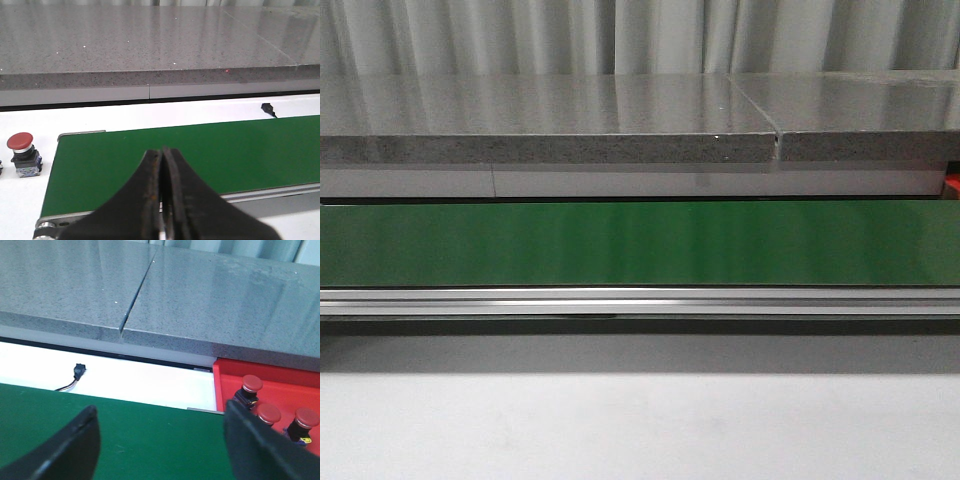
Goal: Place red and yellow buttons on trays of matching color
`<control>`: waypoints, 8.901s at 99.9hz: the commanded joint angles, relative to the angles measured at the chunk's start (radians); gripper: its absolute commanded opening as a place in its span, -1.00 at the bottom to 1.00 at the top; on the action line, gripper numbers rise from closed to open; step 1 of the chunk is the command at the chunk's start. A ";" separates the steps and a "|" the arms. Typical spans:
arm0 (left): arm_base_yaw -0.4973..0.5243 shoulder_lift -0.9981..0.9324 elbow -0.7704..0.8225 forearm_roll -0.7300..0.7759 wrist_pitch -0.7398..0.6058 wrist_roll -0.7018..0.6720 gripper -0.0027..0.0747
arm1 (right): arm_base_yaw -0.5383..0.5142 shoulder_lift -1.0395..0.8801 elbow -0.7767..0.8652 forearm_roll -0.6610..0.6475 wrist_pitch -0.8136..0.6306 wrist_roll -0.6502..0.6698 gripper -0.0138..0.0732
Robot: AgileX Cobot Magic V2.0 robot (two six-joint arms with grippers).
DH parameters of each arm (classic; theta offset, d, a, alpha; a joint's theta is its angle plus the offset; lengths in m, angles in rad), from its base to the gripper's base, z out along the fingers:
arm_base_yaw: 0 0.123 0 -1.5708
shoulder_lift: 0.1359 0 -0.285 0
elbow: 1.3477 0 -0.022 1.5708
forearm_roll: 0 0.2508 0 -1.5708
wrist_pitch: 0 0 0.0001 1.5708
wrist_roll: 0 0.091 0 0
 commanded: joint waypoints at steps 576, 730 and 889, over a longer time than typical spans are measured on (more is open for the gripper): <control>0.140 1.171 -0.638 0.177 -0.001 -0.384 -0.86 | 0.000 -0.034 -0.016 0.003 0.038 -0.014 -0.84; 0.138 1.170 -0.712 0.077 0.002 -0.253 0.41 | 0.000 -0.034 -0.016 0.003 0.038 -0.014 -0.84; 0.588 1.736 -1.171 0.048 0.132 -0.191 0.40 | 0.000 -0.034 -0.016 0.003 0.038 -0.014 -0.84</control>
